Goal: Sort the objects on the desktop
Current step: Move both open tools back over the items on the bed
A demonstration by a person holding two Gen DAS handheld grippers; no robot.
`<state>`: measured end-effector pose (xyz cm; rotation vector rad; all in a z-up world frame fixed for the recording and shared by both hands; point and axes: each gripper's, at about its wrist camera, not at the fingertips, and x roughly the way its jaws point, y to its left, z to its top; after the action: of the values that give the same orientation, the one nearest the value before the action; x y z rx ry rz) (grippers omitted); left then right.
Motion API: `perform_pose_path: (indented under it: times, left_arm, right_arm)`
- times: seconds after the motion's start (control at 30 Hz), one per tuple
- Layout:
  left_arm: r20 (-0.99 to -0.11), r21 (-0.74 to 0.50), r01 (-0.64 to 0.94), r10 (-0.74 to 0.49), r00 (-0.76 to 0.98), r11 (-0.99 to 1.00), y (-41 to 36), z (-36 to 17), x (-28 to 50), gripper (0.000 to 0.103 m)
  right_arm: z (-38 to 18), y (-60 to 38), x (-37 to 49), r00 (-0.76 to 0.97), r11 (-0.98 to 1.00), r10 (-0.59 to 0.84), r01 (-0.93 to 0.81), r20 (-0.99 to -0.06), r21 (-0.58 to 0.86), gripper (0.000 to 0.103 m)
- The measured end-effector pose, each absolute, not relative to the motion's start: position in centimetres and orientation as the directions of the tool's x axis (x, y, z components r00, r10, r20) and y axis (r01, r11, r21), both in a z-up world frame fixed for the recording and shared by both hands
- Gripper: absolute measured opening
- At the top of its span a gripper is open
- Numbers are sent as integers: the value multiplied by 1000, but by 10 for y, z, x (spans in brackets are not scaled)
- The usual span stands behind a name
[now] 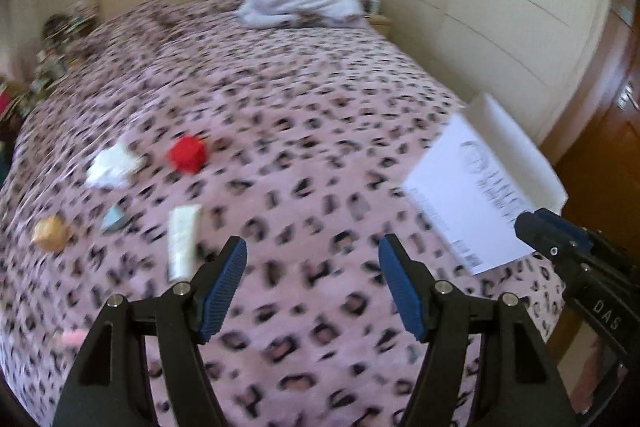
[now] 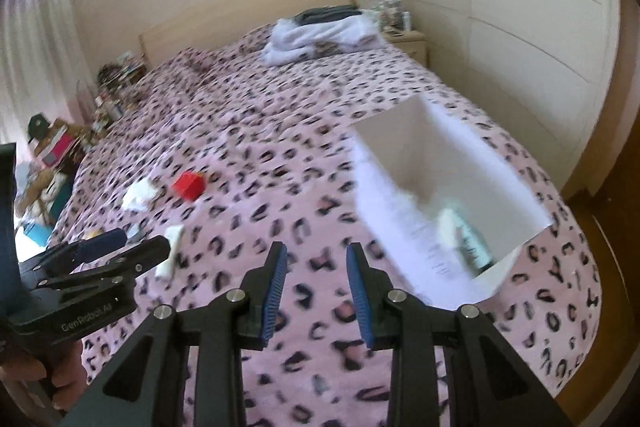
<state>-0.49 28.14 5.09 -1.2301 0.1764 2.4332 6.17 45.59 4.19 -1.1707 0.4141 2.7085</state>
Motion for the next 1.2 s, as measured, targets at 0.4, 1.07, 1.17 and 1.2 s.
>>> perform_pose_path:
  times: [0.4,1.07,1.17,1.2]
  left_arm:
    - [-777,1,-126,79,-624,-992,100,55,29,87]
    - [-861,-48,162,-42,-506,-986,-70,-39,59,92]
    - [-863,-52,161,-37,-504,-986,-68,-42,56,92]
    - [-864,-60,161,-30,-502,-985,-68,-44,54,92]
  right_arm:
    - [46,312,38,-669,-978,-149,-8,-728,207,32]
    - [-27,164,25,-541,-958,-286,163,-791,235,43]
    - [-33,159,24,-535,-959,-283,165,-796,230,43]
    - [-35,158,23,-533,-960,-280,161,-798,229,43]
